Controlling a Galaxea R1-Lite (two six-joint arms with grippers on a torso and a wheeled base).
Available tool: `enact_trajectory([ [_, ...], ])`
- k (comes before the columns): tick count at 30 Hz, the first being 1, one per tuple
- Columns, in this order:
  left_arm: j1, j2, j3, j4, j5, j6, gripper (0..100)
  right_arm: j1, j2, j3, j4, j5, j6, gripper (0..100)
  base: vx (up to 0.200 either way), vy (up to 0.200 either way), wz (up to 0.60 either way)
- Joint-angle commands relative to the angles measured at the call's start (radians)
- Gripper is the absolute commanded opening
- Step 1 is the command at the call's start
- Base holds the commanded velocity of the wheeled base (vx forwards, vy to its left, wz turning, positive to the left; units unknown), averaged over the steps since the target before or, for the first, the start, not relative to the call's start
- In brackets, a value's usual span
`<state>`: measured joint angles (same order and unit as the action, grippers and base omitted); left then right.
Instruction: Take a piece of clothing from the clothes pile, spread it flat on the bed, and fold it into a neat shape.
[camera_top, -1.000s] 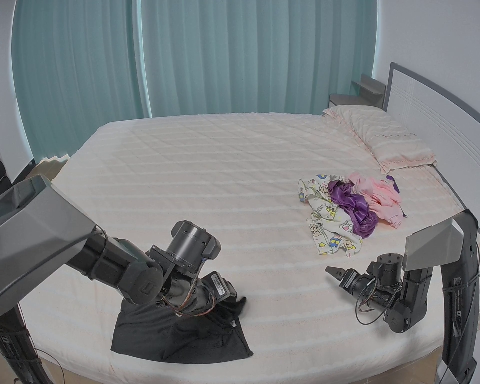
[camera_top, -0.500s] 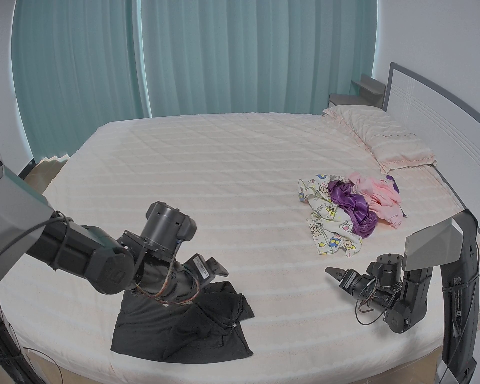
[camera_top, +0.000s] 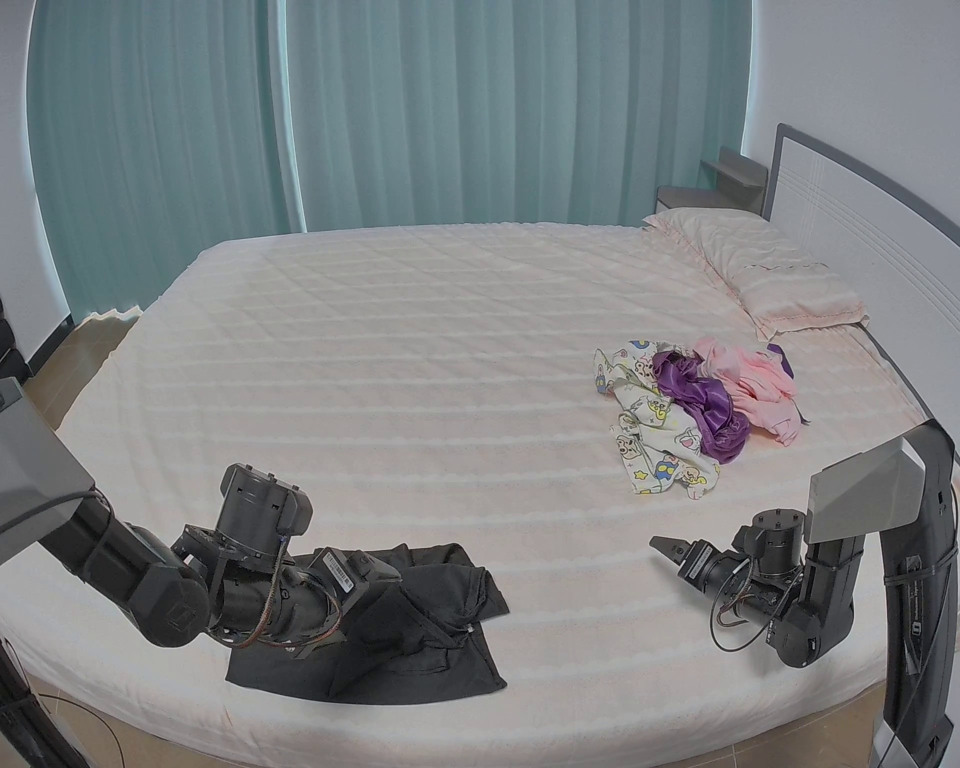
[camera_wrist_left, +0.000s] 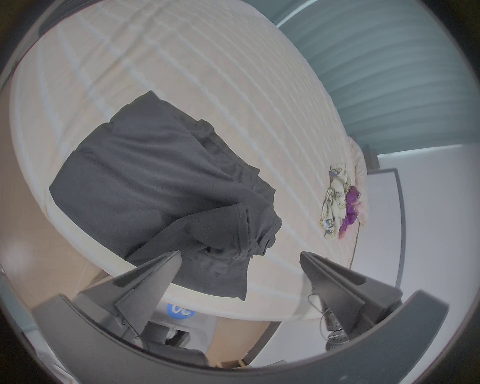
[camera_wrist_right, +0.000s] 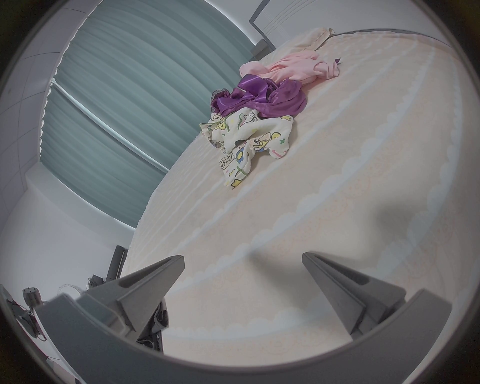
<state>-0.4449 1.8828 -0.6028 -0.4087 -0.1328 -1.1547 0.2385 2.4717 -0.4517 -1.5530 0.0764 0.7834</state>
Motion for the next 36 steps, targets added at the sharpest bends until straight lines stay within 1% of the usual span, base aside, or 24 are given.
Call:
enact_trajectory([
  [1, 0.015, 0.001, 0.035, -0.035, 0.004, -0.033, 100, 0.002, 0.004, 0.001, -0.012, 0.000, -0.001, 100, 0.000, 0.000, 0.00],
  [4, 0.038, -0.005, 0.040, -0.038, -0.010, -0.033, 100, 0.007, 0.004, 0.002, -0.012, -0.001, -0.001, 100, 0.000, 0.000, 0.00],
  [7, 0.097, -0.005, 0.046, -0.039, -0.025, -0.028, 100, 0.025, -0.007, -0.001, -0.012, -0.030, -0.010, 100, 0.000, 0.067, 0.00],
  [10, 0.146, -0.011, 0.055, -0.039, -0.068, -0.023, 100, 0.051, -0.028, -0.007, -0.010, -0.043, -0.023, 100, 0.000, 0.200, 0.00],
  [11, 0.198, -0.024, 0.067, -0.039, -0.111, -0.016, 100, 0.082, -0.045, -0.012, -0.004, -0.044, -0.026, 100, 0.000, 0.200, 0.00],
  [12, 0.206, -0.025, 0.069, -0.039, -0.116, -0.014, 100, 0.090, -0.048, -0.013, -0.002, -0.046, -0.027, 100, 0.000, 0.200, 0.00],
  [13, 0.230, -0.027, 0.070, -0.039, -0.133, -0.003, 100, 0.104, -0.056, -0.021, 0.001, -0.047, -0.027, 100, 0.000, 0.200, 0.00],
  [14, 0.236, -0.027, 0.070, -0.039, -0.137, 0.001, 100, 0.110, -0.059, -0.024, 0.004, -0.047, -0.029, 100, 0.000, 0.200, 0.00],
  [15, 0.267, -0.028, 0.070, -0.039, -0.156, 0.029, 100, 0.133, -0.073, -0.038, 0.021, -0.047, -0.035, 100, 0.000, 0.200, 0.00],
  [17, 0.301, -0.027, 0.072, -0.039, -0.171, 0.070, 100, 0.166, -0.103, -0.065, 0.074, -0.049, -0.064, 100, 0.000, 0.200, 0.00],
  [18, 0.310, -0.025, 0.070, -0.039, -0.172, 0.076, 100, 0.182, -0.123, -0.087, 0.106, -0.049, -0.090, 100, 0.000, 0.200, 0.00],
  [19, 0.311, -0.025, 0.070, -0.039, -0.172, 0.076, 100, 0.185, -0.125, -0.090, 0.111, -0.049, -0.093, 100, 0.000, 0.200, 0.00],
  [20, 0.318, -0.022, 0.067, -0.039, -0.172, 0.076, 100, 0.205, -0.137, -0.111, 0.140, -0.049, -0.113, 100, 0.000, 0.200, 0.00],
  [21, 0.327, -0.019, 0.067, -0.039, -0.176, 0.076, 100, 0.243, -0.145, -0.134, 0.168, -0.049, -0.128, 100, 0.000, 0.200, 0.00],
  [22, 0.331, -0.017, 0.067, -0.039, -0.182, 0.078, 100, 0.265, -0.145, -0.148, 0.175, -0.049, -0.133, 100, 0.000, 0.200, 0.00],
  [24, 0.331, -0.017, 0.067, -0.041, -0.183, 0.078, 100, 0.272, -0.145, -0.153, 0.177, -0.049, -0.135, 100, 0.000, 0.200, 0.00],
  [25, 0.351, -0.017, 0.066, -0.039, -0.215, 0.078, 100, 0.320, -0.134, -0.173, 0.177, -0.049, -0.161, 100, 0.000, 0.200, 0.00],
  [26, 0.359, -0.017, 0.064, -0.039, -0.228, 0.079, 100, 0.332, -0.132, -0.176, 0.179, -0.046, -0.184, 100, 0.000, 0.200, 0.00],
  [27, 0.367, -0.017, 0.064, -0.039, -0.240, 0.079, 100, 0.332, -0.132, -0.176, 0.179, -0.046, -0.184, 100, 0.000, 0.200, 0.00],
  [28, 0.371, -0.017, 0.063, -0.041, -0.245, 0.081, 100, 0.344, -0.126, -0.193, 0.182, -0.036, -0.233, 100, 0.000, 0.200, 0.00],
  [29, 0.376, -0.017, 0.063, -0.041, -0.252, 0.082, 100, 0.354, -0.122, -0.203, 0.183, -0.035, -0.259, 100, 0.000, 0.200, 0.00],
  [32, 0.377, -0.017, 0.066, -0.041, -0.283, 0.082, 100, 0.381, -0.100, -0.234, 0.214, -0.026, -0.312, 100, 0.000, 0.067, 0.00],
  [35, 0.377, -0.017, 0.067, -0.041, -0.306, 0.082, 100, 0.418, -0.091, -0.266, 0.252, -0.007, -0.325, 100, 0.000, 0.000, 0.00],
  [36, 0.377, -0.017, 0.067, -0.041, -0.306, 0.082, 100, 0.418, -0.091, -0.266, 0.252, -0.007, -0.325, 100, 0.000, 0.000, 0.00],
])
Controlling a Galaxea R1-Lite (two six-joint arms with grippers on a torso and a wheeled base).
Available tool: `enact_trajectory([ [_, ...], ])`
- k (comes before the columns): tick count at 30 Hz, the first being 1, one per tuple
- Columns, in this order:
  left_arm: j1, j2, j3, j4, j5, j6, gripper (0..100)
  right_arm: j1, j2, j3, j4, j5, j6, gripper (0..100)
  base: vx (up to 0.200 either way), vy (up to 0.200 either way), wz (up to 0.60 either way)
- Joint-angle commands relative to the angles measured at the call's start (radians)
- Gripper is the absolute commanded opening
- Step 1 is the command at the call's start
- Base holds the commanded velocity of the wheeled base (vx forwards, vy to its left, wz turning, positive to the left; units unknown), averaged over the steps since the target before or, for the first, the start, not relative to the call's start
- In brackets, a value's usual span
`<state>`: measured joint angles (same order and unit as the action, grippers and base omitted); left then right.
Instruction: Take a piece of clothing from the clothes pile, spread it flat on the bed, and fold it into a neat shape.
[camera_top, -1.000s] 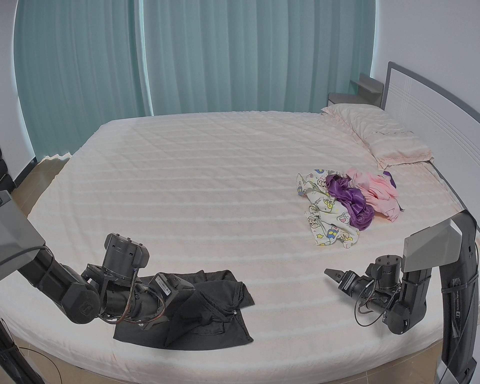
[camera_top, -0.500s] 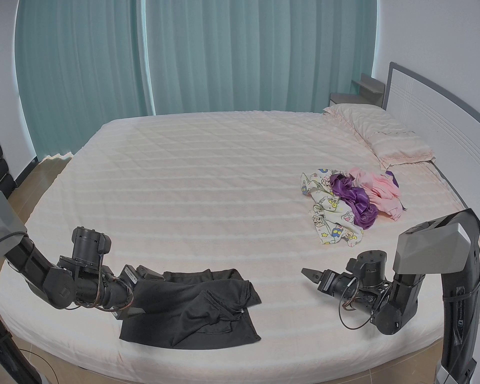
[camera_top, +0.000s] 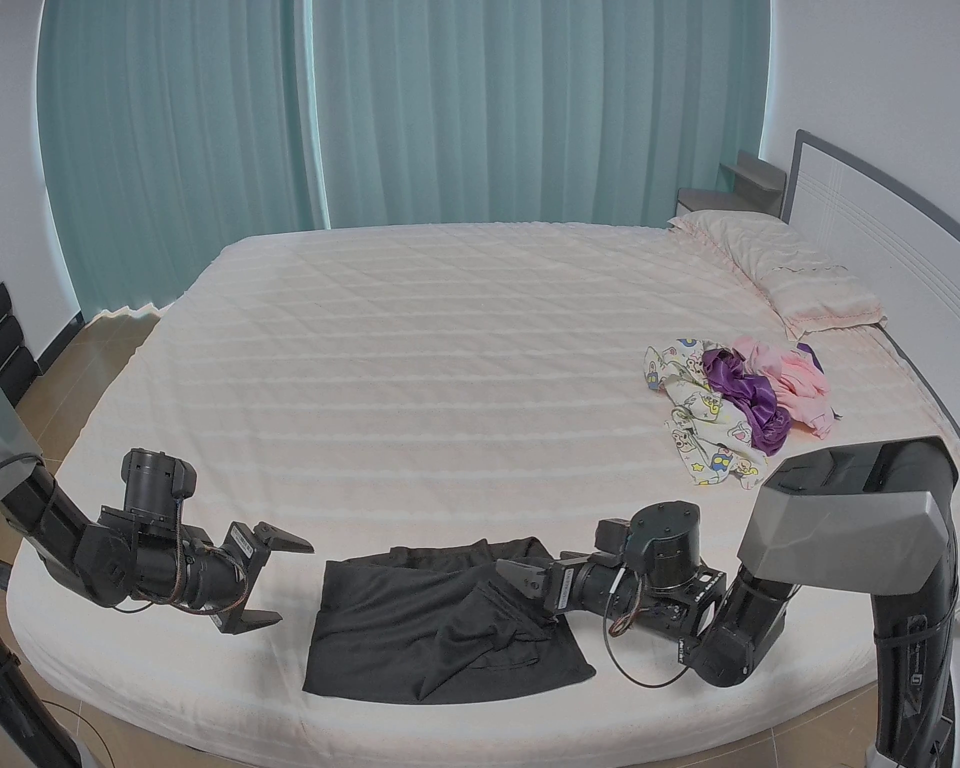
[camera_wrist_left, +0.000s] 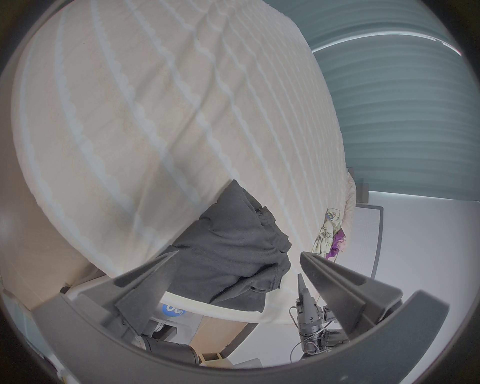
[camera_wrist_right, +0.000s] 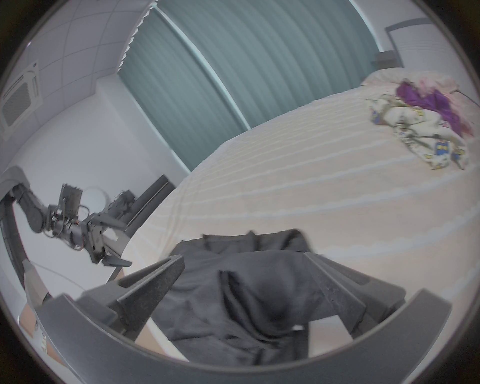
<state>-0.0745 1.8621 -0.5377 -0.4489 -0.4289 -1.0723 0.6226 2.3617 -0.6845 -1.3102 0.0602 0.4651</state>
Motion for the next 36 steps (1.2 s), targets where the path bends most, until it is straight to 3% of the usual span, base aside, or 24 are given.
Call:
enact_trajectory([
  [1, 0.007, 0.003, 0.002, -0.001, -0.011, 0.002, 100, 0.057, 0.022, -0.050, 0.028, 0.021, -0.006, 100, 0.000, 0.000, 0.00],
  [15, 0.005, 0.005, 0.002, -0.001, -0.011, 0.002, 100, 0.083, 0.097, -0.079, 0.065, 0.038, -0.086, 100, 0.000, 0.000, 0.00],
  [16, 0.005, 0.005, 0.002, -0.001, -0.011, 0.002, 100, 0.083, 0.097, -0.079, 0.065, 0.038, -0.086, 0, 0.000, 0.000, 0.00],
  [28, 0.007, 0.019, -0.002, -0.001, -0.007, 0.002, 100, 0.092, 0.018, 0.069, 0.045, 0.043, -0.118, 0, 0.000, 0.000, 0.00],
  [36, 0.007, 0.019, -0.001, -0.001, -0.007, 0.003, 100, 0.091, -0.022, 0.287, -0.106, 0.043, -0.117, 0, 0.000, 0.000, 0.00],
])
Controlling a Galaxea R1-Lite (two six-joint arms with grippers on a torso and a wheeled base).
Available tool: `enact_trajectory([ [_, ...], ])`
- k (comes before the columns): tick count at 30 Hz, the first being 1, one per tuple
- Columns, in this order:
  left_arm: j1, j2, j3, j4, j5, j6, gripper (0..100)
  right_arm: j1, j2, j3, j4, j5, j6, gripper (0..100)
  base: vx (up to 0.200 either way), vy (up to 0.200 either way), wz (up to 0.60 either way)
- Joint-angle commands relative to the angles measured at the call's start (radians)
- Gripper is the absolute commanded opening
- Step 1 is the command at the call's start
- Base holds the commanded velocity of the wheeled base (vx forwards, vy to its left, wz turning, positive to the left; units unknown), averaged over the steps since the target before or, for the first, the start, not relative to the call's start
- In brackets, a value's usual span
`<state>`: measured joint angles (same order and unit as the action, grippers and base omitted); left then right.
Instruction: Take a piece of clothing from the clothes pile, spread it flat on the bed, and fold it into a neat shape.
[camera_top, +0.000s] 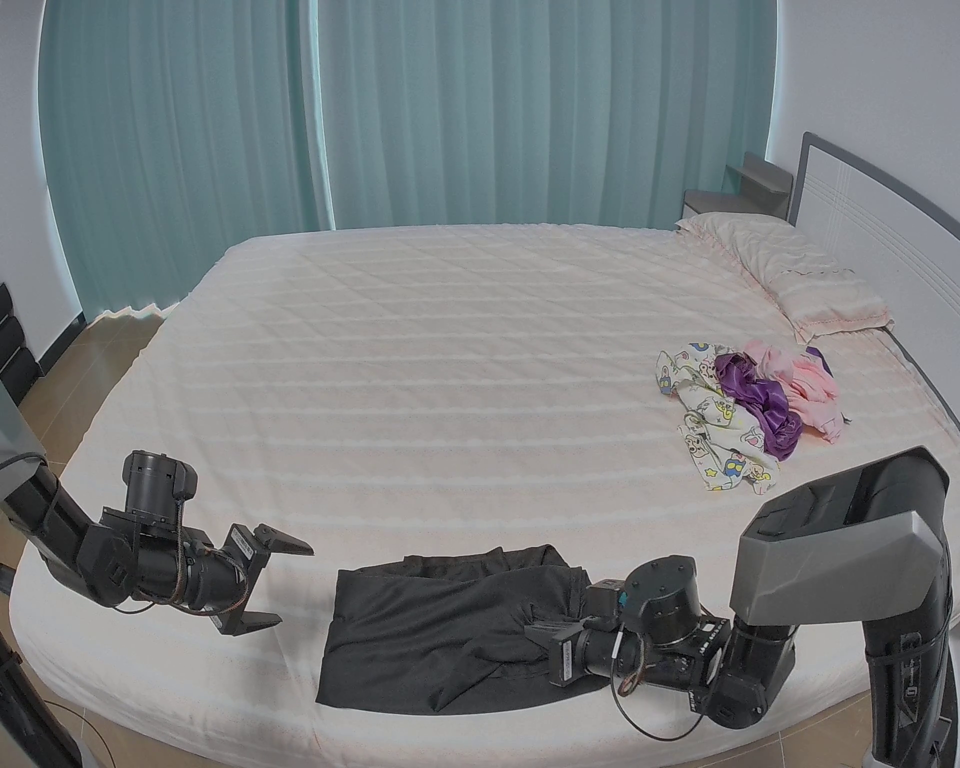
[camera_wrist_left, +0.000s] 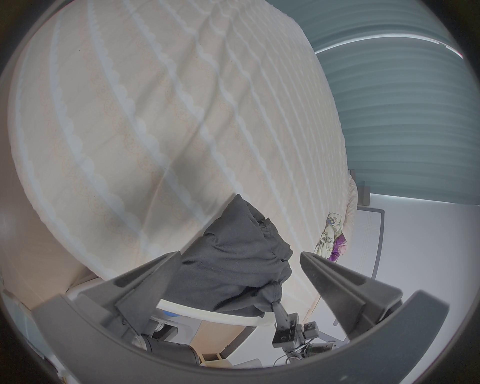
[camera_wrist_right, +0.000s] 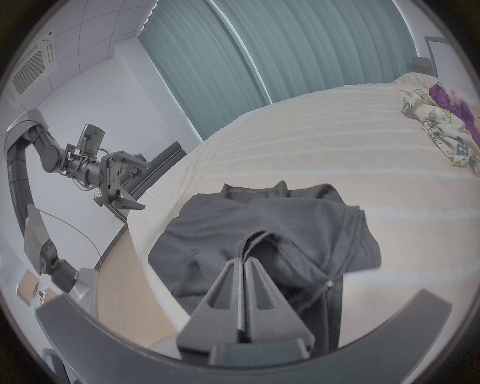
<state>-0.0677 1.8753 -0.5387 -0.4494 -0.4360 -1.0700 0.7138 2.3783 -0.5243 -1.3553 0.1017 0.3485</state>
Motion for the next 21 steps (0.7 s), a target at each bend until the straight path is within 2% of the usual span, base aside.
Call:
enact_trajectory([
  [1, -0.001, 0.007, 0.000, 0.000, 0.000, 0.001, 100, -0.001, -0.039, 0.132, -0.062, 0.001, 0.000, 0, 0.000, 0.000, 0.00],
  [7, -0.001, 0.007, 0.002, 0.000, 0.000, 0.001, 100, 0.003, 0.004, 0.283, -0.208, 0.023, 0.001, 0, 0.000, 0.000, 0.00],
  [16, -0.001, 0.007, 0.005, 0.000, 0.000, 0.001, 100, 0.015, -0.001, 0.342, -0.208, 0.024, 0.006, 0, 0.000, 0.000, 0.00],
  [21, -0.001, 0.011, 0.008, 0.000, -0.001, 0.042, 100, 0.010, 0.004, 0.359, -0.208, 0.024, 0.009, 0, 0.000, 0.000, 0.00],
])
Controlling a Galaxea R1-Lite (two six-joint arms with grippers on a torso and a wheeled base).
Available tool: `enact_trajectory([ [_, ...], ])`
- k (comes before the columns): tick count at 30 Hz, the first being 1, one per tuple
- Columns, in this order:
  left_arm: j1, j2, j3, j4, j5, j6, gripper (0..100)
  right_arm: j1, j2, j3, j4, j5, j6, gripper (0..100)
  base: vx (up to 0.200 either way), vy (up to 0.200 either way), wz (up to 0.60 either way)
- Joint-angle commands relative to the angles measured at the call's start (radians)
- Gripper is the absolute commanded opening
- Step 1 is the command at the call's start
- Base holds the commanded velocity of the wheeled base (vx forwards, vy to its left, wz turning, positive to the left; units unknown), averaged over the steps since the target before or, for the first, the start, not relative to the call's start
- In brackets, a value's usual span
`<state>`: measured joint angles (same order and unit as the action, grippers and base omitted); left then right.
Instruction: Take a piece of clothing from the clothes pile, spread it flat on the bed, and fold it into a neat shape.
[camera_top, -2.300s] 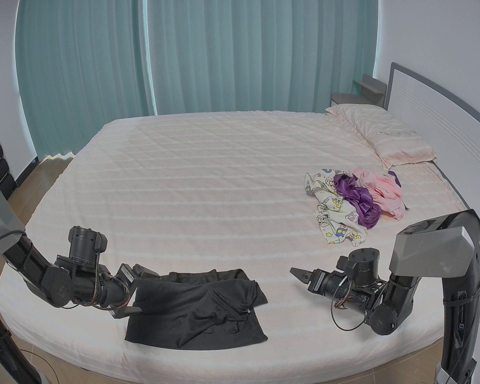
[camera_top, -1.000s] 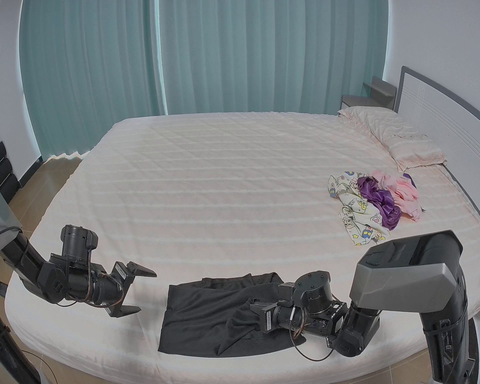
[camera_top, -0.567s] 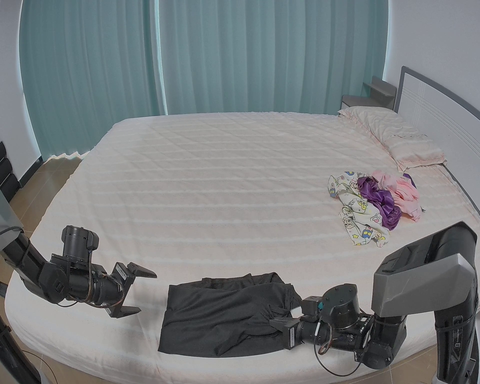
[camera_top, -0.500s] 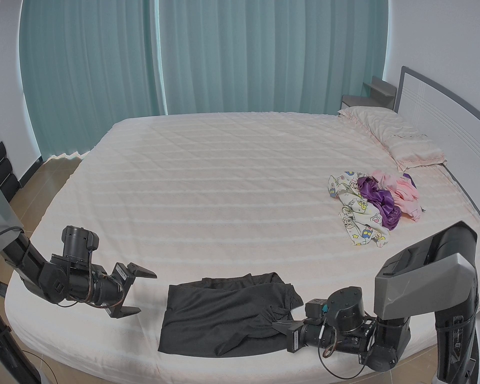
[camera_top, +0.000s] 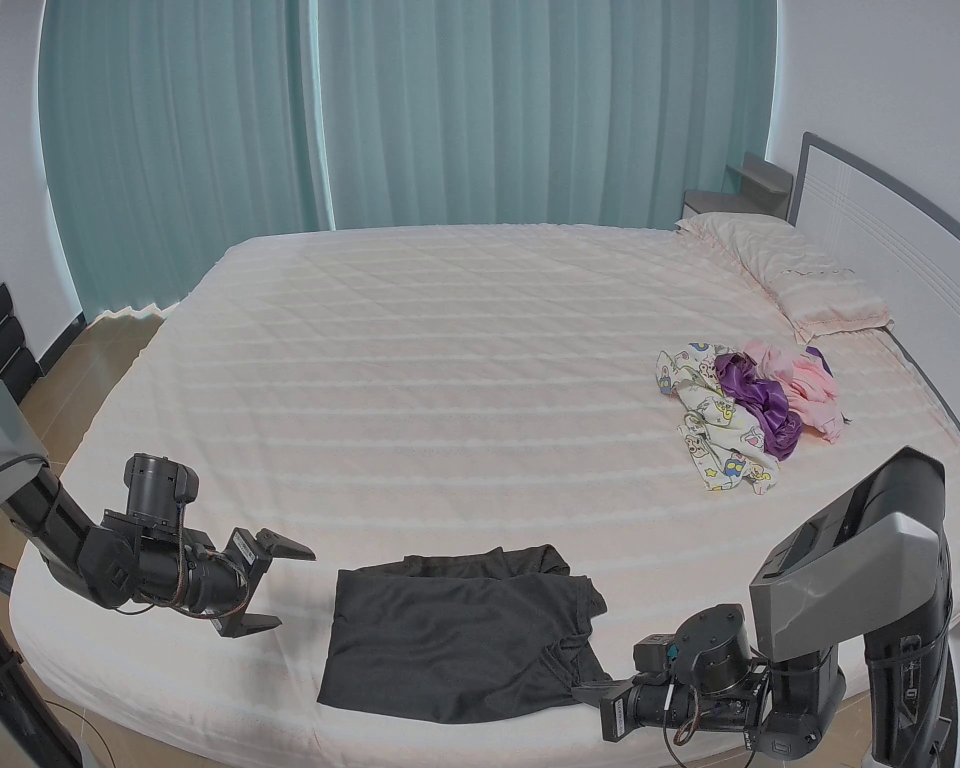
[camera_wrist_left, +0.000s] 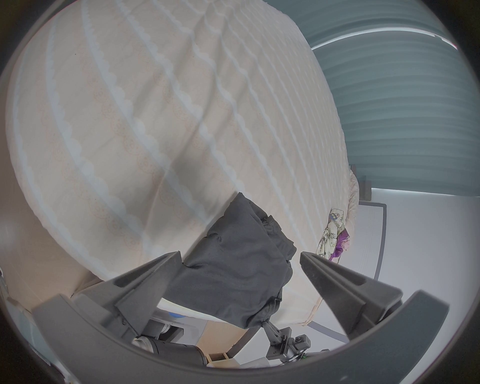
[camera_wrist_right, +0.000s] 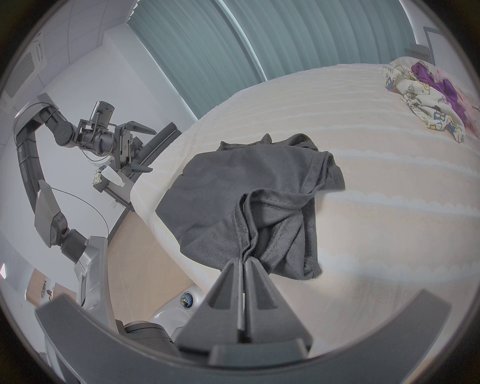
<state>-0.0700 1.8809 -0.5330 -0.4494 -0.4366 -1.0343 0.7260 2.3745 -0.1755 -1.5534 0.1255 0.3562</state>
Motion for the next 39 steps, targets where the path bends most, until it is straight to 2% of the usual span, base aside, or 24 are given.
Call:
enact_trajectory([
  [1, -0.001, 0.009, 0.002, 0.000, 0.001, 0.010, 100, -0.002, 0.009, 0.010, -0.010, -0.001, 0.001, 0, 0.000, 0.000, 0.00],
  [3, 0.001, 0.012, 0.002, 0.000, 0.002, 0.008, 100, -0.003, 0.011, 0.014, -0.010, -0.001, 0.001, 0, 0.000, 0.000, 0.00],
  [4, 0.001, 0.012, 0.002, 0.000, 0.002, 0.008, 100, -0.003, 0.009, 0.019, -0.010, -0.001, 0.001, 100, 0.000, 0.000, 0.00],
  [9, -0.001, 0.014, 0.002, 0.000, 0.002, 0.008, 100, -0.010, 0.006, 0.097, -0.011, -0.001, -0.002, 100, 0.000, 0.000, 0.00],
  [16, -0.002, 0.014, 0.002, 0.001, 0.002, 0.008, 100, -0.103, -0.058, 0.093, -0.011, 0.002, 0.014, 100, 0.000, 0.000, 0.00],
  [17, -0.001, 0.014, 0.002, 0.001, 0.002, 0.008, 100, -0.132, -0.086, 0.062, -0.011, 0.011, 0.046, 100, 0.000, 0.000, 0.00],
  [20, -0.002, 0.014, 0.002, 0.001, 0.002, 0.008, 100, -0.155, -0.075, -0.019, -0.010, 0.019, 0.107, 100, 0.000, 0.000, 0.00],
  [27, -0.002, 0.015, 0.004, 0.001, 0.001, 0.008, 100, -0.166, 0.026, -0.222, 0.079, 0.019, 0.250, 100, 0.000, 0.000, 0.00],
  [29, -0.002, 0.015, 0.004, 0.001, 0.001, 0.008, 100, -0.177, 0.022, -0.254, 0.116, 0.020, 0.260, 100, 0.000, 0.000, 0.00],
  [30, -0.002, 0.015, 0.004, 0.001, 0.001, 0.008, 100, -0.197, 0.011, -0.320, 0.196, 0.022, 0.271, 100, 0.000, 0.000, 0.00],
  [34, -0.004, 0.018, 0.004, 0.001, 0.001, 0.008, 100, -0.226, 0.003, -0.443, 0.322, 0.032, 0.293, 100, 0.000, 0.000, 0.00],
  [39, -0.004, 0.021, 0.004, 0.001, 0.001, 0.008, 100, -0.207, 0.020, -0.535, 0.386, 0.034, 0.326, 100, 0.000, 0.000, 0.00],
])
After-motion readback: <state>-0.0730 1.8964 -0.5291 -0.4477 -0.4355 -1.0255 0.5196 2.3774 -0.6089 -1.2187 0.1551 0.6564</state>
